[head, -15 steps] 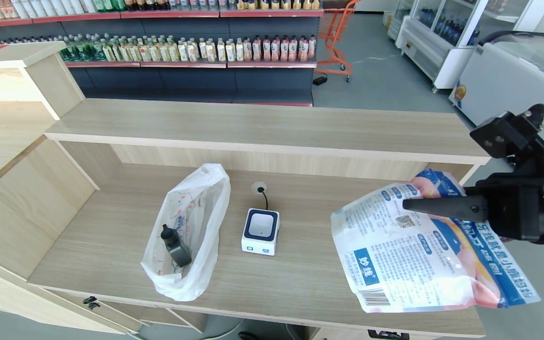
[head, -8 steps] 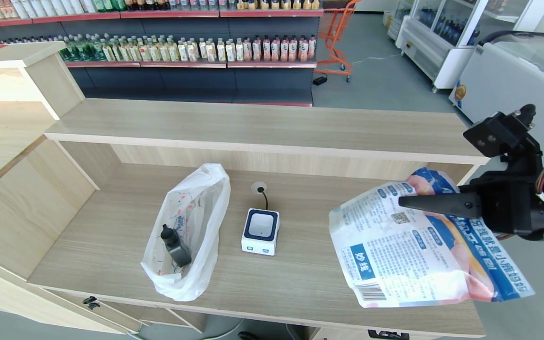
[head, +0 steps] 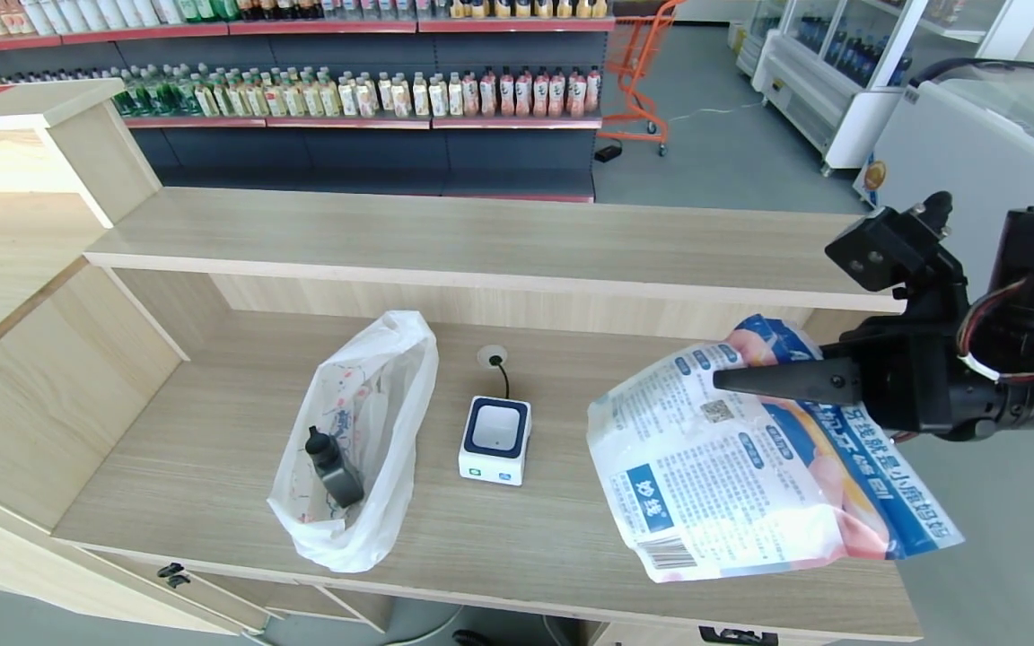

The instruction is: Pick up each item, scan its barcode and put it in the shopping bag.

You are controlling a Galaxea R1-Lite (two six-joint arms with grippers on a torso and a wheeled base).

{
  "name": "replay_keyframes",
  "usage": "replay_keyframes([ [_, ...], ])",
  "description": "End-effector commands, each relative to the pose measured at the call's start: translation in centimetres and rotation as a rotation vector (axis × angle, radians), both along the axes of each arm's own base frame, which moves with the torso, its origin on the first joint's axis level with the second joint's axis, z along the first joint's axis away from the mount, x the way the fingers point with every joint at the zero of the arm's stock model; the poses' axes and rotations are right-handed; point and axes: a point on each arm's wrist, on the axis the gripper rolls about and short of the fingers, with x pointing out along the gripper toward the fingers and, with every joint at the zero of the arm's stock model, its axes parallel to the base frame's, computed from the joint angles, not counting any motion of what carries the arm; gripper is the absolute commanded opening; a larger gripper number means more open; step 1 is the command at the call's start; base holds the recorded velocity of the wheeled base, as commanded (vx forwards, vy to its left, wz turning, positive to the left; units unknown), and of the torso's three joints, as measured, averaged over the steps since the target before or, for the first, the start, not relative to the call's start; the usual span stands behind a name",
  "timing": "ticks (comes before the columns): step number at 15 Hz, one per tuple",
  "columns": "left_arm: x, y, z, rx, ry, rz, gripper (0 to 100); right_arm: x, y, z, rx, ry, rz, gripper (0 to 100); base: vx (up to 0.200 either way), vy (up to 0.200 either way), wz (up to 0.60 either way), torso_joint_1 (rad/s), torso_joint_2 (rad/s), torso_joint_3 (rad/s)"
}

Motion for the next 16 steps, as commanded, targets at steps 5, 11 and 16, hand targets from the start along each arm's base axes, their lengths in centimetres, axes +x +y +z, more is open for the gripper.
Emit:
replay_keyframes([
  [5, 0.0, 0.0, 0.0, 0.0, 0.001, 0.0, 100, 0.7, 1.8, -0.7, -0.008, 0.021, 0.055, 0, 0.0, 0.0, 0.0, 0.0, 0.0, 0.0],
  [11, 0.0, 0.0, 0.0, 0.0, 0.001, 0.0, 100, 0.3, 1.2, 0.3, 0.0, -0.059, -0.028, 0, 0.0, 0.0, 0.0, 0.0, 0.0, 0.0],
  [16, 0.0, 0.0, 0.0, 0.0, 0.001, 0.0, 100, -1.9, -4.0, -3.3, -0.157, -0.409, -0.292, 0, 0.0, 0.0, 0.0, 0.0, 0.0, 0.0],
])
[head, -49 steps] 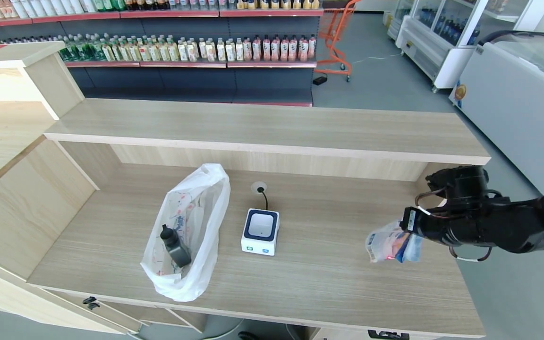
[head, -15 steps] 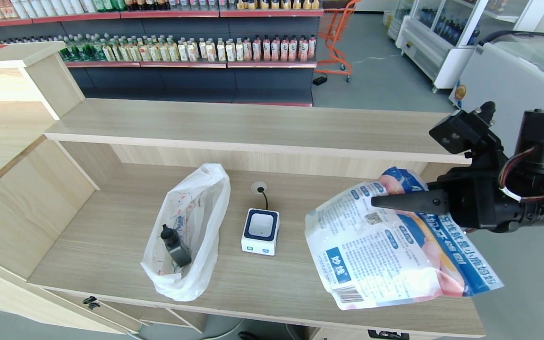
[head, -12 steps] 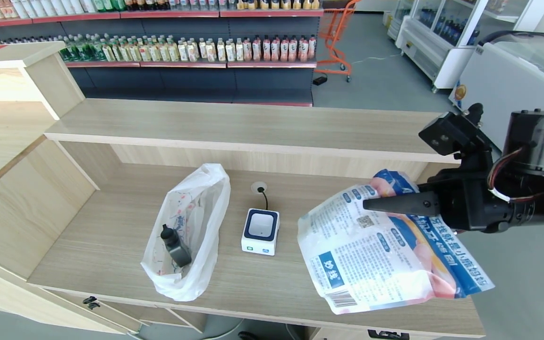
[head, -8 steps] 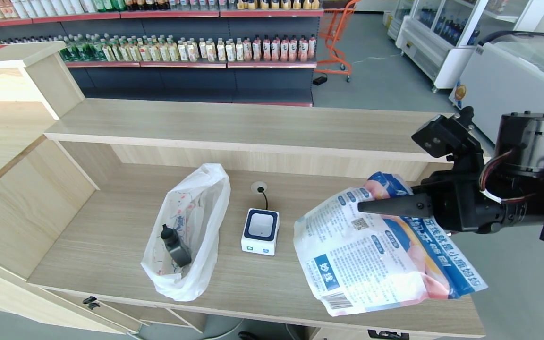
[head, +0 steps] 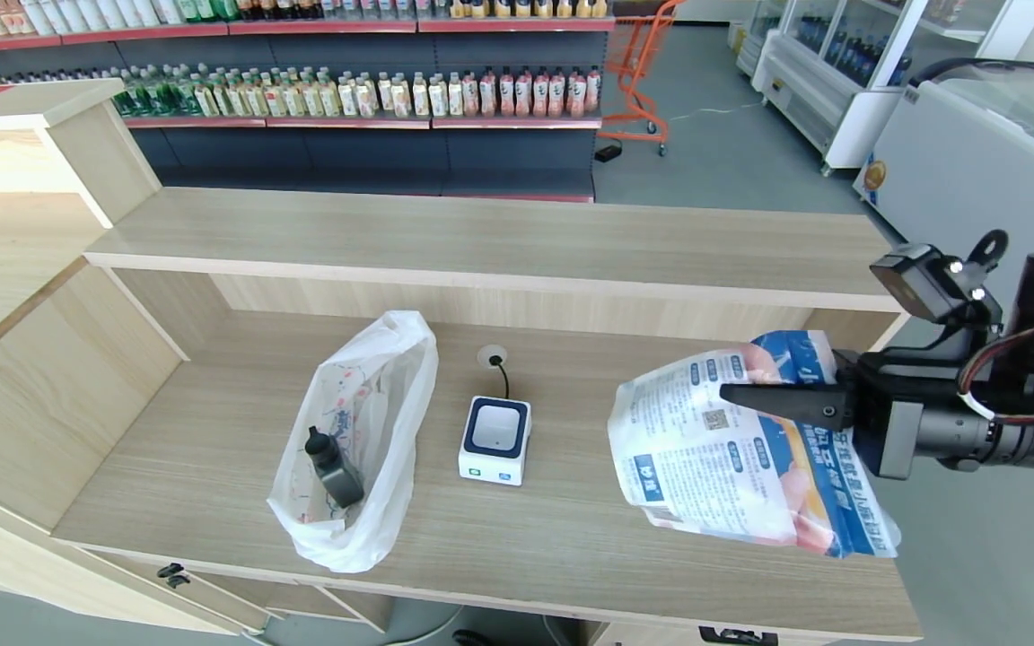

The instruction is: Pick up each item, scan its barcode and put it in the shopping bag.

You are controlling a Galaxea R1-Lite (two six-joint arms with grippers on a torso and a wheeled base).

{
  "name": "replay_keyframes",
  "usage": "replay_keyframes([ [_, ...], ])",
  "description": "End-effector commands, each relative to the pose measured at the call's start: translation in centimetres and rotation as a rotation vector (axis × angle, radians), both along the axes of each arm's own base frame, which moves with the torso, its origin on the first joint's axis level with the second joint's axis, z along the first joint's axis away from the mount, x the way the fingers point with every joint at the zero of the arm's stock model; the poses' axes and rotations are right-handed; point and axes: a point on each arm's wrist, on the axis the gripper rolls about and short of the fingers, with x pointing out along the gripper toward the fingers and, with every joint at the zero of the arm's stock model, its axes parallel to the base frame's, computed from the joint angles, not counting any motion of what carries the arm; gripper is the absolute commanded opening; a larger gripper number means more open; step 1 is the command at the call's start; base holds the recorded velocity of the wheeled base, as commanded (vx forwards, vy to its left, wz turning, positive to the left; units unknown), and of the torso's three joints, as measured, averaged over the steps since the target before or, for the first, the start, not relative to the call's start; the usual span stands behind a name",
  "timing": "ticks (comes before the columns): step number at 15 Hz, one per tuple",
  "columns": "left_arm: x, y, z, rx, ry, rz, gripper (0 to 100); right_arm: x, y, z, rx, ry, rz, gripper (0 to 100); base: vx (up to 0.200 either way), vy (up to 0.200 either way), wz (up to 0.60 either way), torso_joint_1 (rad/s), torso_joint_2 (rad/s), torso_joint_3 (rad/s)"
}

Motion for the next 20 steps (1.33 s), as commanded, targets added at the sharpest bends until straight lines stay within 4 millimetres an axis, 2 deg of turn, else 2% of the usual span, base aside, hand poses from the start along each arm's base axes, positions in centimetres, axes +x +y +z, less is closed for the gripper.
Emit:
replay_keyframes([
  [1, 0.0, 0.0, 0.0, 0.0, 0.0, -0.002, 100, -1.6, -2.3, -1.0, -0.053, -0.07, -0.098, 0, 0.0, 0.0, 0.0, 0.0, 0.0, 0.0],
  [3, 0.0, 0.0, 0.0, 0.0, 0.002, 0.0, 100, -2.7, -3.3, -1.7, -0.143, -0.202, -0.177, 0, 0.0, 0.0, 0.0, 0.0, 0.0, 0.0],
  [6, 0.0, 0.0, 0.0, 0.0, 0.002, 0.0, 100, -4.7, -3.7, -2.5, -0.203, -0.359, -0.212, 0, 0.0, 0.0, 0.0, 0.0, 0.0, 0.0],
  [8, 0.0, 0.0, 0.0, 0.0, 0.002, 0.0, 100, -4.7, -4.0, -3.2, -0.284, -0.432, -0.287, 0, 0.0, 0.0, 0.0, 0.0, 0.0, 0.0],
  [11, 0.0, 0.0, 0.0, 0.0, 0.002, 0.0, 100, -4.5, -4.4, -3.0, -0.349, -0.449, -0.415, 0, 0.0, 0.0, 0.0, 0.0, 0.0, 0.0],
  [16, 0.0, 0.0, 0.0, 0.004, 0.002, 0.0, 100, -4.4, -4.4, -3.2, -0.364, -0.456, -0.418, 0, 0.0, 0.0, 0.0, 0.0, 0.0, 0.0],
  [20, 0.0, 0.0, 0.0, 0.003, 0.002, 0.0, 100, -4.5, -4.4, -3.3, -0.333, -0.404, -0.419, 0, 0.0, 0.2, 0.0, -0.001, 0.0, 0.006],
])
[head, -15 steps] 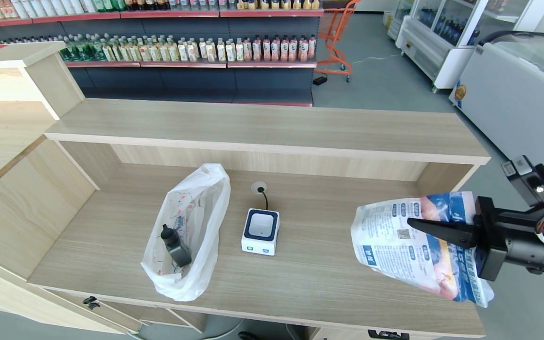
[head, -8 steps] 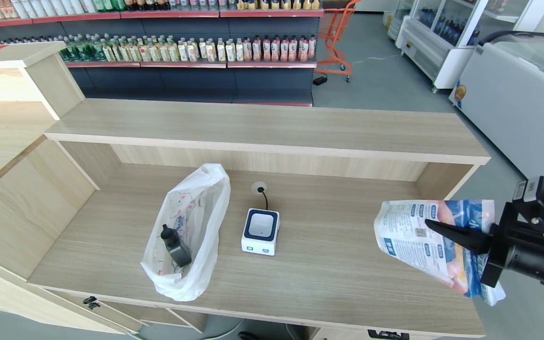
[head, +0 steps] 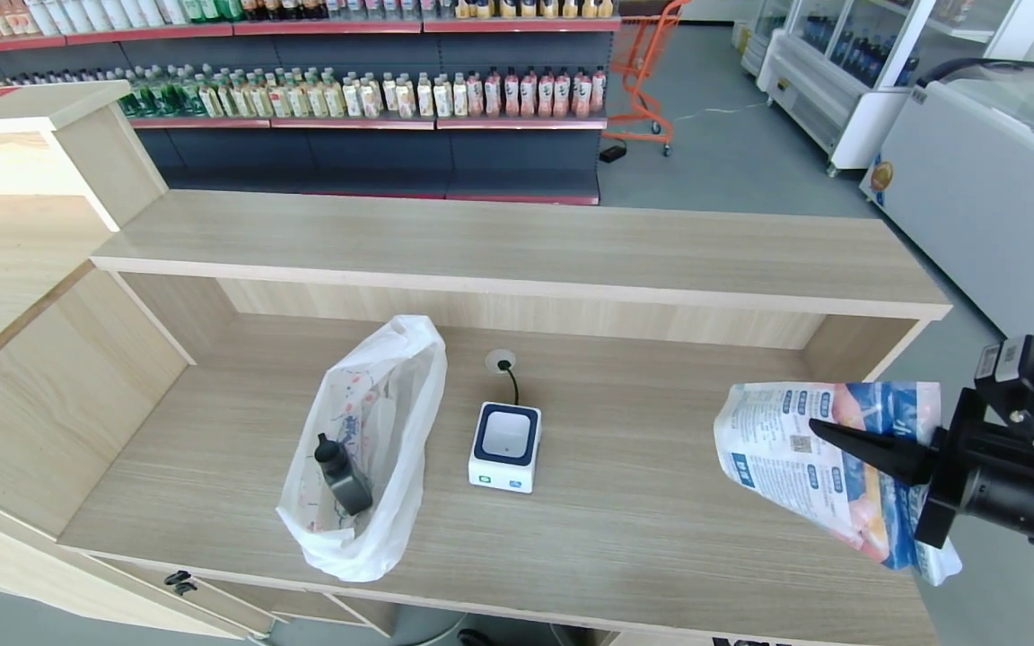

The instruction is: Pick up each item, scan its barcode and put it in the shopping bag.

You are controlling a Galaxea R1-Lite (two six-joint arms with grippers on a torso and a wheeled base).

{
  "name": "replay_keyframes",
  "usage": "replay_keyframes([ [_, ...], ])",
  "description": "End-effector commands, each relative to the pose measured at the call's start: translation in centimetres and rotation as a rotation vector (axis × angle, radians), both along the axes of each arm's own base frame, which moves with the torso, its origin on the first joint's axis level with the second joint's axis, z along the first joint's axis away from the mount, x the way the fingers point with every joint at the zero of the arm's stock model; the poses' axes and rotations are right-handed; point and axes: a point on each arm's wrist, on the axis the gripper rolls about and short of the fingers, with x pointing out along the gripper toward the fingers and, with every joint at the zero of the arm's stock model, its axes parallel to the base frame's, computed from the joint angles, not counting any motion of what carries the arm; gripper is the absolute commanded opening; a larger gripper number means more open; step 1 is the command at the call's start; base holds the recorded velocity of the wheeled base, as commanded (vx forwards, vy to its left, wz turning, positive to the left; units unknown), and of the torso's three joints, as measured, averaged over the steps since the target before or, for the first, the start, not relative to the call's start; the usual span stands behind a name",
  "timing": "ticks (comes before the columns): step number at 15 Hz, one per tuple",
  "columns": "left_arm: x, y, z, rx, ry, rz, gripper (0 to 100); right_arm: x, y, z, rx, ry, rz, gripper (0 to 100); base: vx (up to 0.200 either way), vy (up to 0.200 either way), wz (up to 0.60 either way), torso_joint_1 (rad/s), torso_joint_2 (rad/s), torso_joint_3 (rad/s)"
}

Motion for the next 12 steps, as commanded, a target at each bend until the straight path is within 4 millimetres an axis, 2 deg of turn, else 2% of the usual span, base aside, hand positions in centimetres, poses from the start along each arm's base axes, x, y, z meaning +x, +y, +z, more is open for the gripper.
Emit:
replay_keyframes([
  [1, 0.0, 0.0, 0.0, 0.0, 0.002, 0.0, 100, 0.1, 0.0, 0.0, 0.013, 0.014, -0.005, 0, 0.0, 0.2, 0.0, 0.017, 0.01, 0.002],
  [8, 0.0, 0.0, 0.0, 0.0, 0.002, -0.002, 100, 0.4, -0.5, -0.8, 0.013, 0.054, -0.029, 0, 0.0, 0.2, 0.0, -0.002, 0.0, 0.003],
  [12, 0.0, 0.0, 0.0, 0.001, 0.002, -0.002, 100, 1.5, -1.3, -0.8, 0.042, 0.079, -0.078, 0, 0.0, 0.2, 0.0, 0.0, 0.01, 0.005],
])
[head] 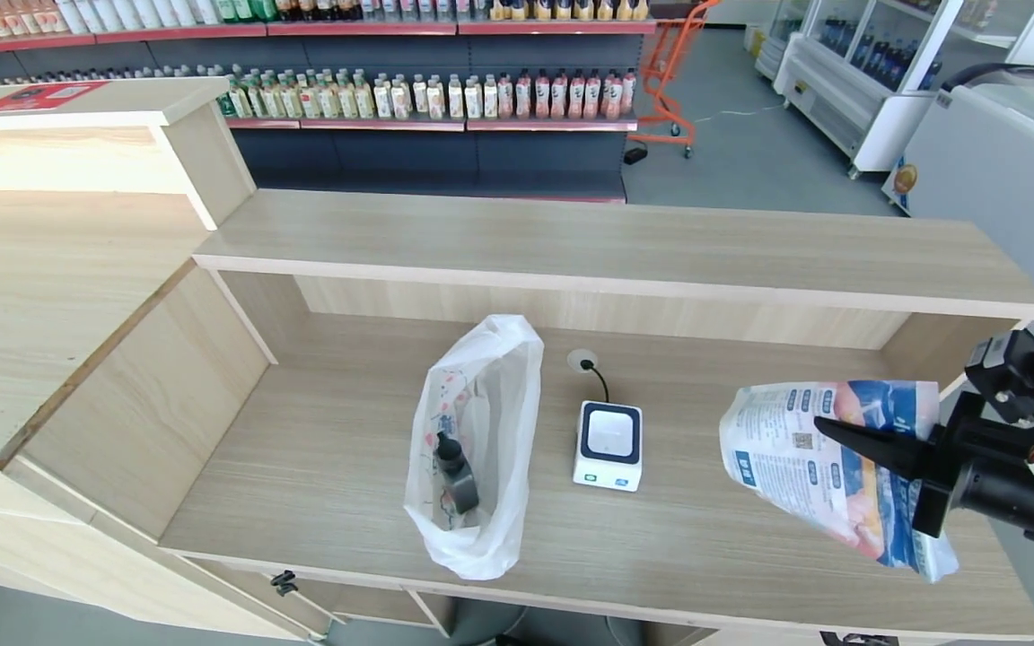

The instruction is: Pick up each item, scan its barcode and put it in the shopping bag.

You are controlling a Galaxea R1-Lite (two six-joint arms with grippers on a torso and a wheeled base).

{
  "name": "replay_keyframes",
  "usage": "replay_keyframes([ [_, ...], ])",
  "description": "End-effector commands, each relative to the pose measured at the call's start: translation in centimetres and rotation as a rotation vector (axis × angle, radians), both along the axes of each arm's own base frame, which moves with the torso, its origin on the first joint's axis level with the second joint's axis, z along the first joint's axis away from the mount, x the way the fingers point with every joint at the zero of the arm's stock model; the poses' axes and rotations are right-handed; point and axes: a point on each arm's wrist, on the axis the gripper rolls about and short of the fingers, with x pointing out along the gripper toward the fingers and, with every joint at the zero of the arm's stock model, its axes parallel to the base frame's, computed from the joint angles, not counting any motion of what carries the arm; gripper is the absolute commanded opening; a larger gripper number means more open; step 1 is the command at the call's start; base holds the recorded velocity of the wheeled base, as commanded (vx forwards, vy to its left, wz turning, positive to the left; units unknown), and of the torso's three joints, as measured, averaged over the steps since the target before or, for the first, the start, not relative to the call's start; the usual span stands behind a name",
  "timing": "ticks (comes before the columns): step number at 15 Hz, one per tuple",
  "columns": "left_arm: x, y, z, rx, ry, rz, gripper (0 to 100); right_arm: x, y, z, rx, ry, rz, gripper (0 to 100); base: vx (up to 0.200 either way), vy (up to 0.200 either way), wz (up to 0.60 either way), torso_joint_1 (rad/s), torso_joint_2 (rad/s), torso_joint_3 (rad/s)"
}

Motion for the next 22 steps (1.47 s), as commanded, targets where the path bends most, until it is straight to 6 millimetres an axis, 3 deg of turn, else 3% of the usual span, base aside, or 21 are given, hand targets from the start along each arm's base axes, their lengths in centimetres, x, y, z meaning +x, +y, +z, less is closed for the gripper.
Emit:
replay_keyframes([
  [1, 0.0, 0.0, 0.0, 0.001, 0.001, 0.0, 100, 0.7, -0.2, -0.2, 0.003, 0.012, -0.011, 0, 0.0, 0.2, 0.0, -0.002, 0.0, 0.002],
  [6, 0.0, 0.0, 0.0, 0.005, 0.001, 0.0, 100, 1.1, -0.3, -0.2, 0.004, 0.014, -0.014, 0, 0.0, 0.04, 0.0, 0.0, 0.0, 0.001],
  [9, 0.0, 0.0, 0.0, 0.005, 0.001, 0.0, 100, 1.3, -0.3, -0.1, 0.003, 0.01, -0.015, 0, 0.0, 0.2, 0.0, -0.007, 0.0, 0.004],
  [14, 0.0, 0.0, 0.0, -0.001, 0.0, 0.002, 100, 2.4, -0.8, -1.6, -0.027, 0.059, -0.033, 0, 0.04, 0.08, 0.0, 0.01, 0.0, 0.003],
  [17, 0.0, 0.0, 0.0, -0.001, 0.001, 0.002, 100, 4.3, -1.8, -3.5, -0.146, 0.043, -0.031, 0, 0.0, 0.0, 0.0, 0.0, 0.0, 0.0],
  [22, 0.0, 0.0, 0.0, -0.001, 0.001, 0.002, 100, 8.8, -2.5, -3.4, -0.275, -0.053, -0.093, 0, 0.0, 0.0, 0.0, 0.0, 0.0, 0.0],
])
